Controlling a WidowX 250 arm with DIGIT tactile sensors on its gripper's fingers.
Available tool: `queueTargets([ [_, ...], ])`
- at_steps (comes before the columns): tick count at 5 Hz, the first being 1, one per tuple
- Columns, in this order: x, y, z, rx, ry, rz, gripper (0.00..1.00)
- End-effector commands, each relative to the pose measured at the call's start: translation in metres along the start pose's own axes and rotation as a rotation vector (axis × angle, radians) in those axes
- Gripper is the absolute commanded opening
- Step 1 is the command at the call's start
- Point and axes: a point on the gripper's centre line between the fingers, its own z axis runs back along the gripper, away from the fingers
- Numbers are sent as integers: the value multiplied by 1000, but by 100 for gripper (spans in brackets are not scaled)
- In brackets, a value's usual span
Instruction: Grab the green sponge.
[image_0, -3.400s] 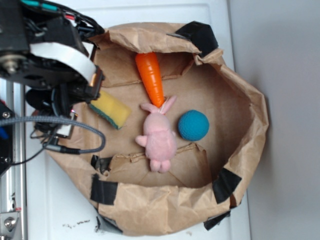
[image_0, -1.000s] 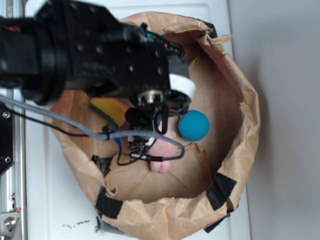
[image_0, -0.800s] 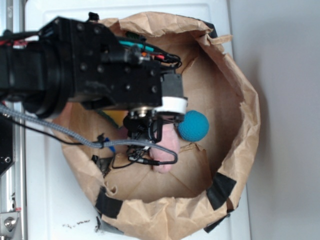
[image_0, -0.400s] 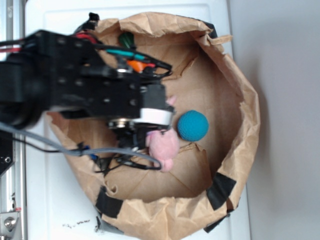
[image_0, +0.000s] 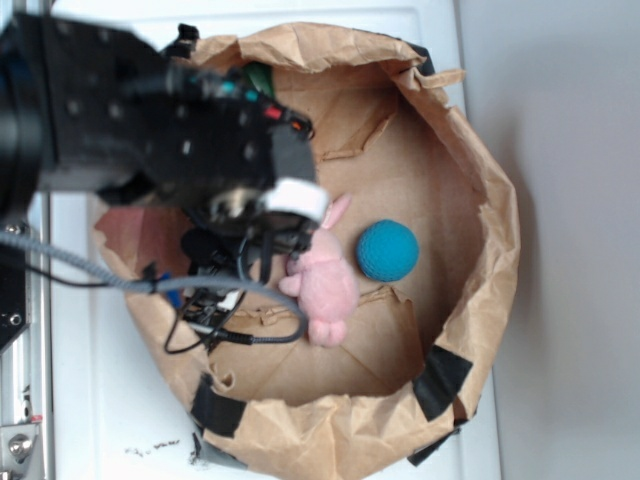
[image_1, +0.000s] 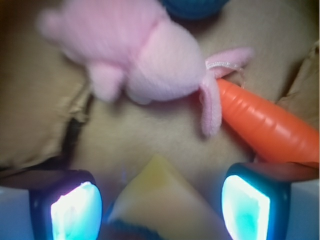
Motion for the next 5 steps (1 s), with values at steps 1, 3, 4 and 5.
queueTargets([
  [1, -8, 7, -4, 62, -72, -22, 100],
  [3, -19, 4, -24, 74, -91, -45, 100],
  [4, -28, 1, -35, 92, -88, -79, 100],
  [5, -35, -1, -46, 95, -83, -107, 100],
])
